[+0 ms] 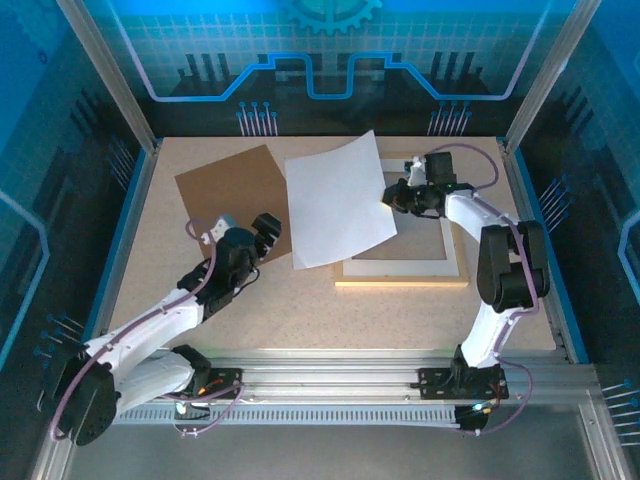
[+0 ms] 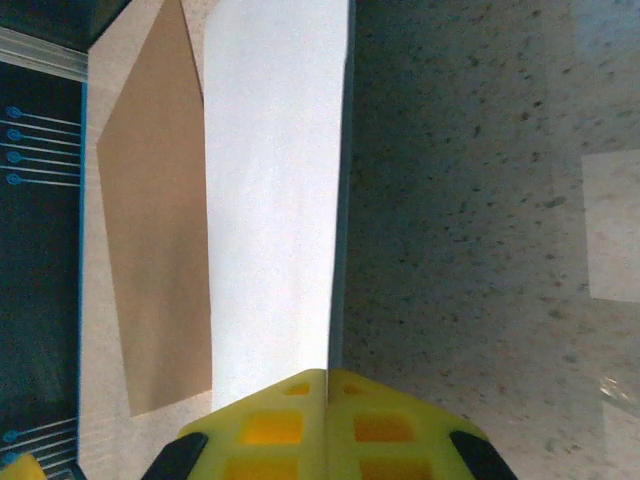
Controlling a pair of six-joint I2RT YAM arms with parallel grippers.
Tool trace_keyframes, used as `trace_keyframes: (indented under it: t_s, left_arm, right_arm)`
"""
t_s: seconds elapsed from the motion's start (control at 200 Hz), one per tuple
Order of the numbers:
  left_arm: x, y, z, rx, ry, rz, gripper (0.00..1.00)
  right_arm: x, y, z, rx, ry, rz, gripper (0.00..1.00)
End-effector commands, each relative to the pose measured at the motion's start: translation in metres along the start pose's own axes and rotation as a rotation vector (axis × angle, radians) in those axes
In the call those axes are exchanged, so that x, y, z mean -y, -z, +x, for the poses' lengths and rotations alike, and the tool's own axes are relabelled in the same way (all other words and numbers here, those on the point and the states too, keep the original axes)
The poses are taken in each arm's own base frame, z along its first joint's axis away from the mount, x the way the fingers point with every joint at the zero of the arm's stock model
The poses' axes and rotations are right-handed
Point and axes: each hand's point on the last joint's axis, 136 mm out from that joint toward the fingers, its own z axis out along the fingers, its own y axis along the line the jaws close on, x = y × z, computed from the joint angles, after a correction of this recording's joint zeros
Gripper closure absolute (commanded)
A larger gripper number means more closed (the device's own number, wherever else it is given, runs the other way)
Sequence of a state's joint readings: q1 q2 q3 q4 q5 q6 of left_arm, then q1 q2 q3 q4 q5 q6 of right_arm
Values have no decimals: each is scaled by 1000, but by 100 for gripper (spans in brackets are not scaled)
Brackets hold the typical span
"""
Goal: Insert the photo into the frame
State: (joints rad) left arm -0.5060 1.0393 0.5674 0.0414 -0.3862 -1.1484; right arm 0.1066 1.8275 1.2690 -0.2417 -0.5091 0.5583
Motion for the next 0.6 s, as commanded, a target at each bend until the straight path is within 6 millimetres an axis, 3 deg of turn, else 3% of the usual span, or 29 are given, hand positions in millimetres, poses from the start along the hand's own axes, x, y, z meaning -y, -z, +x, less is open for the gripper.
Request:
trace_keyframes:
  t_s: [0.0, 0.285, 0.475, 0.595]
  left_arm:
    - [8, -5, -6, -46, -174, 5, 1]
    - [43, -50, 14, -203, -336, 80, 1]
    - [41, -83, 34, -286, -337, 81, 1]
    - [40, -92, 43, -312, -327, 102, 1]
  right_arm:
    - [5, 23, 13, -70, 56, 50, 100]
    - [31, 52, 17, -19, 57, 142, 100]
    - [45, 66, 24, -5, 59, 181, 100]
    - [57, 75, 25, 4, 79, 234, 100]
